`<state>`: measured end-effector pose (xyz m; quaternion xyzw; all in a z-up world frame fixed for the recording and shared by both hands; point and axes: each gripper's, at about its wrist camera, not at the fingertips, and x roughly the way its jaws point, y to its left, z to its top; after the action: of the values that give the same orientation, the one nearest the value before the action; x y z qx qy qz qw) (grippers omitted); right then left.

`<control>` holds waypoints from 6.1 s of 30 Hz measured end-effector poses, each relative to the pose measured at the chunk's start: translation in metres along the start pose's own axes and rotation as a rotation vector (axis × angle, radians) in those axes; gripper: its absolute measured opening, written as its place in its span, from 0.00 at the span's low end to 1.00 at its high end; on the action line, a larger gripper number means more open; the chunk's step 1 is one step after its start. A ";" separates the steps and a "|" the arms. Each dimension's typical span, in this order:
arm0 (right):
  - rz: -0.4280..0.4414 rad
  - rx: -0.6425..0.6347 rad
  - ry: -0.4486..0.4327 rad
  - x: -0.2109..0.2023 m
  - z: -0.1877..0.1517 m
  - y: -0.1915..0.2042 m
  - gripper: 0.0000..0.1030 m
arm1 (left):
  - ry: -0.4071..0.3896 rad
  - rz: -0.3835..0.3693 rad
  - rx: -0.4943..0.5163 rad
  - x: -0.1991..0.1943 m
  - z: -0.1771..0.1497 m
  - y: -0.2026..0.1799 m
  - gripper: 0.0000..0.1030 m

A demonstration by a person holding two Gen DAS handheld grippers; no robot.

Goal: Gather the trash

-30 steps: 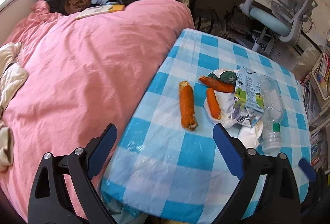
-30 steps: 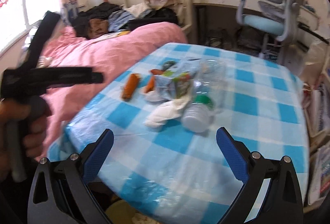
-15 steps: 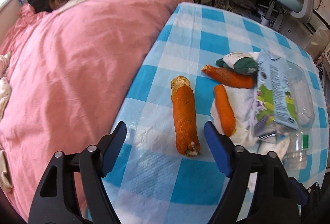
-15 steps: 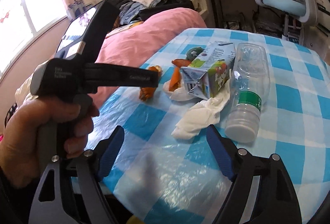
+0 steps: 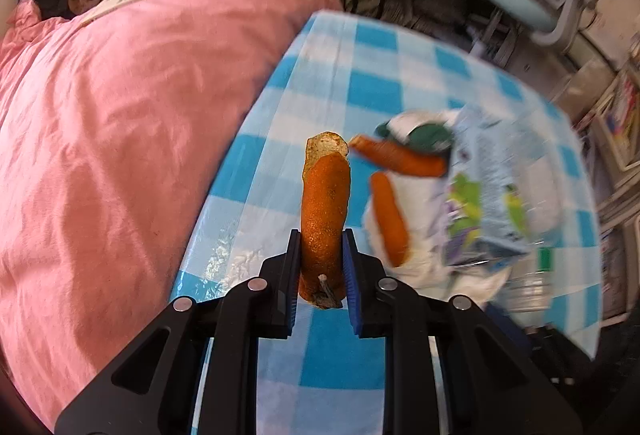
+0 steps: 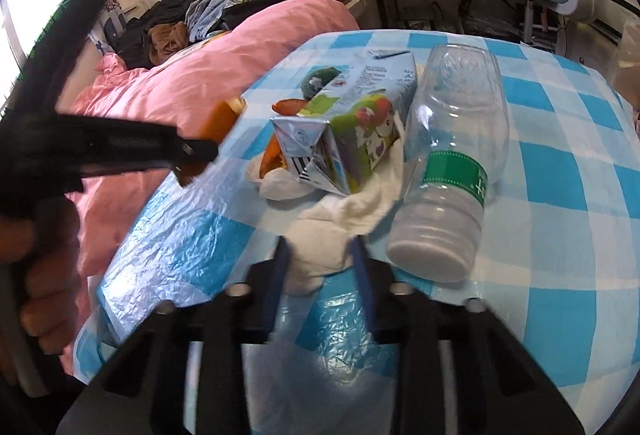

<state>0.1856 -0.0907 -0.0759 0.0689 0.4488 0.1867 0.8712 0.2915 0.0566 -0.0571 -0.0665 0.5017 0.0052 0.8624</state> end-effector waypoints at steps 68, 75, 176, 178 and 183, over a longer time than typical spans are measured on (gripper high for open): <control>0.255 -0.187 0.126 -0.118 -0.095 0.038 0.52 | 0.003 -0.210 0.093 -0.115 -0.215 -0.019 0.19; 0.164 -0.141 0.082 -0.125 -0.096 0.017 0.60 | 0.011 -0.215 0.051 -0.119 -0.224 -0.012 0.19; -0.272 -0.055 0.087 0.020 0.038 -0.081 0.94 | -0.189 -0.100 0.041 -0.122 -0.101 -0.019 0.92; -0.272 -0.055 0.087 0.020 0.038 -0.082 0.94 | -0.196 -0.097 0.038 -0.124 -0.102 -0.019 0.92; -0.272 -0.055 0.087 0.019 0.037 -0.082 0.94 | -0.205 -0.092 0.045 -0.126 -0.099 -0.021 0.92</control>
<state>0.2475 -0.1565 -0.0920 -0.0246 0.4861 0.0819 0.8697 0.1445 0.0307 0.0059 -0.0693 0.4071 -0.0388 0.9099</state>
